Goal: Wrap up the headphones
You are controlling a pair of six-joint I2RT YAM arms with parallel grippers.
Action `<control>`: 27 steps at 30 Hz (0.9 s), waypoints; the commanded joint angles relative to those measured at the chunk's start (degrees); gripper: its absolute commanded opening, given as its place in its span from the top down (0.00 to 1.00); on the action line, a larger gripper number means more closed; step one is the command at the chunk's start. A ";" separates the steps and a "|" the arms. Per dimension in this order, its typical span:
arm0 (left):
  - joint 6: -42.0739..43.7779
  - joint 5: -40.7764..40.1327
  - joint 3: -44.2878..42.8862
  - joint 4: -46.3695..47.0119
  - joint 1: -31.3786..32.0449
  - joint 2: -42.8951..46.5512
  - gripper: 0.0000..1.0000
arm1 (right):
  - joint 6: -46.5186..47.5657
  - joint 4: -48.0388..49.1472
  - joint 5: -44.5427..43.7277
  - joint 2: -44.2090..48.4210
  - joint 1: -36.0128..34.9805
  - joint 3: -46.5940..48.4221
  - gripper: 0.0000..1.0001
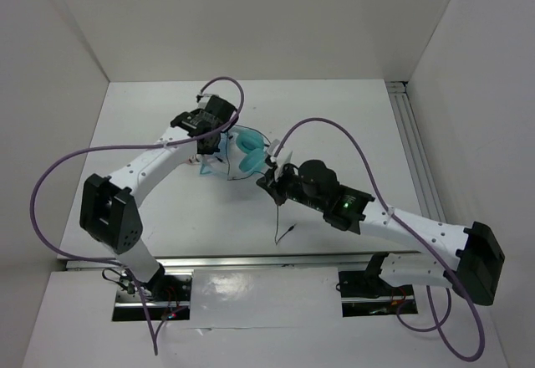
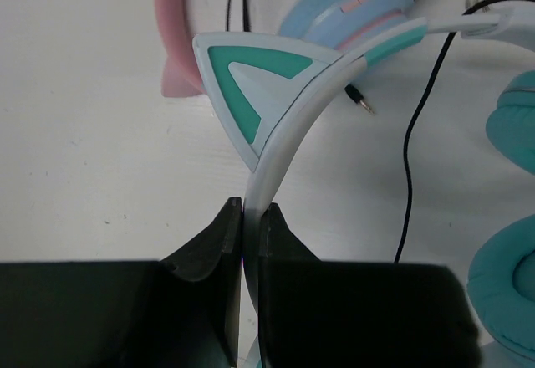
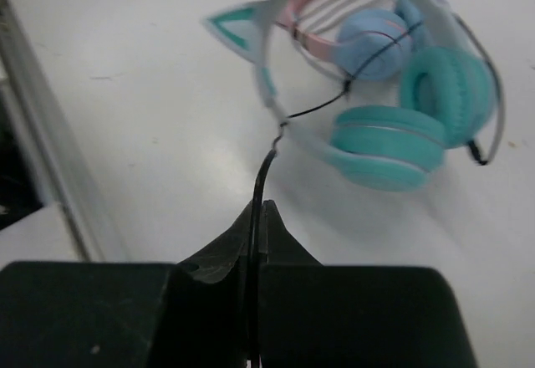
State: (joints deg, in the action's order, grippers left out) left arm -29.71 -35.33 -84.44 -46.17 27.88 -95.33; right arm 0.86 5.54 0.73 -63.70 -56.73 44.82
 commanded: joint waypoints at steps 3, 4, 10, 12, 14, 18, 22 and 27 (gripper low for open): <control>5.98 7.91 5.85 1.96 3.23 10.24 1.00 | 5.38 -5.28 -6.35 -0.99 5.04 2.64 1.00; 6.59 7.91 8.65 1.96 4.02 11.56 1.00 | 5.38 -5.28 -6.88 -0.99 5.57 2.64 1.00; 5.90 6.24 16.15 1.96 6.04 16.32 1.00 | 5.38 -4.66 -2.31 1.30 8.39 5.80 1.00; 5.90 6.24 16.15 1.44 6.57 14.92 1.00 | 5.38 -4.66 -1.79 1.30 8.39 7.73 1.00; 4.06 5.72 14.23 0.22 6.57 12.28 1.00 | 4.76 -5.71 -1.18 0.78 8.39 10.36 1.00; -0.60 5.01 10.01 -2.34 3.77 10.95 1.00 | 3.54 -7.65 3.31 0.77 7.78 11.78 1.00; -8.05 4.92 3.60 -5.76 -2.64 10.95 1.00 | 1.78 -5.99 5.68 2.79 4.88 8.54 1.00; -13.08 3.78 -5.80 -8.49 -3.97 5.08 1.00 | 1.25 -5.45 7.97 2.18 0.58 8.00 1.00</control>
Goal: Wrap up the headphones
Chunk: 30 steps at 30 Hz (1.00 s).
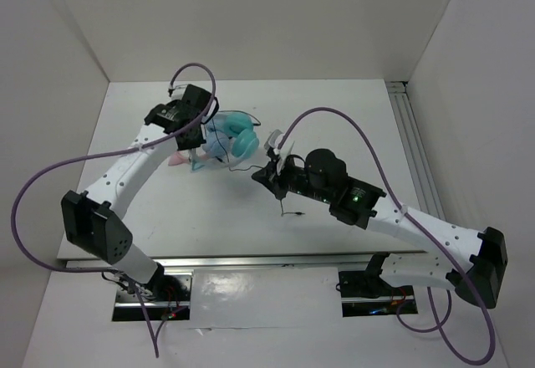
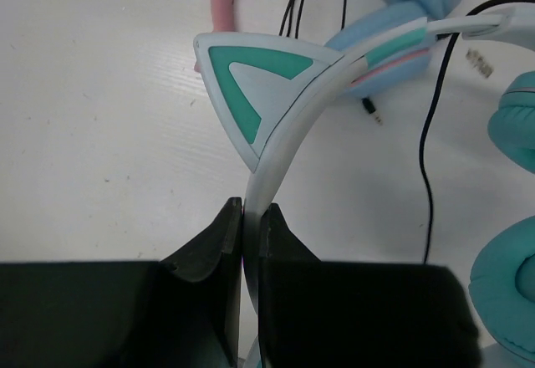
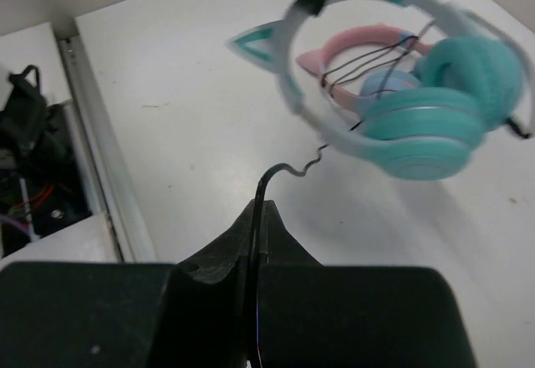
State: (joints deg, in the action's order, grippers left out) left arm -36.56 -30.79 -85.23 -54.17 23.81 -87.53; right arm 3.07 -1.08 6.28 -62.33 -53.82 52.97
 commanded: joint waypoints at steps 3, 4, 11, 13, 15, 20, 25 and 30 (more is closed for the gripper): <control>-6.77 -2.17 -7.84 -0.50 -0.43 -7.91 1.00 | -0.96 1.17 1.89 0.80 -4.27 0.38 1.00; -6.77 -2.17 -7.84 -0.50 -0.43 -9.23 1.00 | -0.96 0.65 1.89 0.80 -4.27 1.08 1.00; -6.08 -1.56 -3.54 1.95 0.09 -12.41 1.00 | 1.32 -2.87 -3.03 1.33 -4.80 3.89 1.00; -5.19 -0.95 -3.01 2.49 0.09 -11.27 1.00 | 1.94 -3.48 -5.22 0.28 -4.80 3.89 1.00; -3.88 -0.94 -4.24 1.97 0.09 -11.26 1.00 | 2.47 -3.49 -5.84 0.27 -4.28 3.89 1.00; -1.33 -1.65 -7.14 0.56 0.09 -11.26 1.00 | 2.47 -3.49 -5.84 0.18 -4.27 3.89 1.00; 1.48 -0.15 -4.87 0.56 2.28 -10.74 1.00 | 5.36 -2.26 -8.55 0.80 -3.75 4.68 1.00; 6.39 0.99 0.06 2.13 8.26 -4.77 1.00 | 9.14 -4.71 -9.27 -1.13 -1.28 8.37 1.00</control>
State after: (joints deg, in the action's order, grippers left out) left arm -34.15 -31.29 -86.46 -53.98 28.62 -98.67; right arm 8.69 -5.69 -0.91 -63.16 -56.34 56.71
